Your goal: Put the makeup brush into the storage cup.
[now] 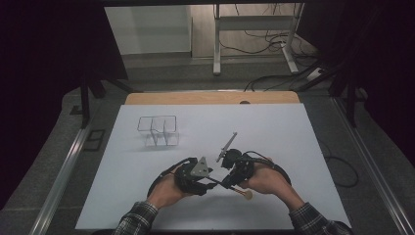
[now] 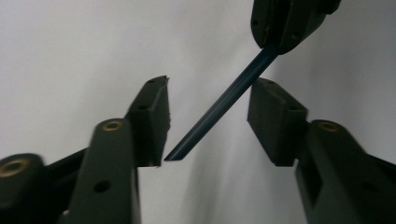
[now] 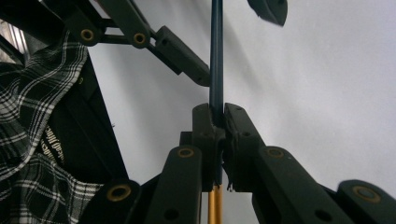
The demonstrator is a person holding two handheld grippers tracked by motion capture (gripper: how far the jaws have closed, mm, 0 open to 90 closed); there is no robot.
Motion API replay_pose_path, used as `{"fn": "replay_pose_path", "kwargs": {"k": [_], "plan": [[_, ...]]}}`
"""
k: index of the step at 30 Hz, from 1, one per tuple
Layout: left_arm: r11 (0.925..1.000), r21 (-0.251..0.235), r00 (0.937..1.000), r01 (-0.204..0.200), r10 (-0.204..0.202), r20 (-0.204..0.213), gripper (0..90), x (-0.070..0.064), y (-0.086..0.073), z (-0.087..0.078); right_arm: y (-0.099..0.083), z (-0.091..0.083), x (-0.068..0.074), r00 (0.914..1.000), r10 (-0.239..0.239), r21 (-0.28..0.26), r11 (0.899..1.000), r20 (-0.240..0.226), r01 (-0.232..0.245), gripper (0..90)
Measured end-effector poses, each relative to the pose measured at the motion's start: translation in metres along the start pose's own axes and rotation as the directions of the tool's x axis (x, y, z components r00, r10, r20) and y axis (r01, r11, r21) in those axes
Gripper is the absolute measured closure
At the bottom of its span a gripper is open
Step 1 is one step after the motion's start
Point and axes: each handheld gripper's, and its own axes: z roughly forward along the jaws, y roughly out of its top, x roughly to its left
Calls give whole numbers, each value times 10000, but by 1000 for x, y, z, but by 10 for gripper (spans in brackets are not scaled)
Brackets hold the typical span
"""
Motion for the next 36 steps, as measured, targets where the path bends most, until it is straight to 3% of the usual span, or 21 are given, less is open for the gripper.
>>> {"fn": "replay_pose_path", "kwargs": {"k": [2,4,5,6,7,8,9,10,12,15,17,24,30,36], "plan": [[9997,99,9998,-202,201,96,568,-2,0,0,0,1,1,10000,-62,-21,10000,72,62,832],[9970,455,9965,-633,606,579,689,-3,1,2,0,1,-1,9998,-168,10,9999,60,168,820],[9942,651,9919,-858,790,999,762,-5,2,3,-1,0,-2,9998,-140,-42,9999,103,140,801],[9927,675,9891,-1001,920,1146,845,-7,4,4,-1,-1,-2,9994,82,-258,9996,334,-74,762],[9910,857,9879,-1027,915,1254,848,-8,6,4,-2,-3,-5,9987,196,-434,9989,478,-175,746],[9908,858,9868,-1044,925,1330,849,-9,7,4,-3,-4,-8,9985,305,-632,9976,446,-276,596],[9900,966,9878,-1030,904,1271,849,-8,8,2,-5,-4,-10,9973,337,-912,9955,659,-276,467],[9912,973,9892,-898,774,1244,849,-7,7,3,-6,-5,-13,9948,359,-1046,9942,949,-259,394],[9918,1138,9930,-588,463,1089,849,-3,3,3,-9,-5,-17,9938,390,-1098,9936,1046,-275,280],[9929,1175,9948,-203,83,1019,848,2,-2,3,-12,-4,-20,9936,277,-1256,9920,1097,-138,176],[9924,1225,9948,-70,-55,1014,848,4,-2,2,-13,-2,-21,9905,147,-1251,9921,1368,26,117],[9892,1437,9953,297,-425,865,847,6,-4,3,-17,-2,-24,9821,107,-1337,9909,1883,148,8],[9852,1583,9938,662,-793,778,847,8,-8,5,-24,-5,-31,9786,612,-1584,9869,1963,-300,0],[9840,1533,9925,913,-1025,668,846,9,-8,2,-32,-8,-33,9751,749,-2045,9784,2087,-314,0]]}}
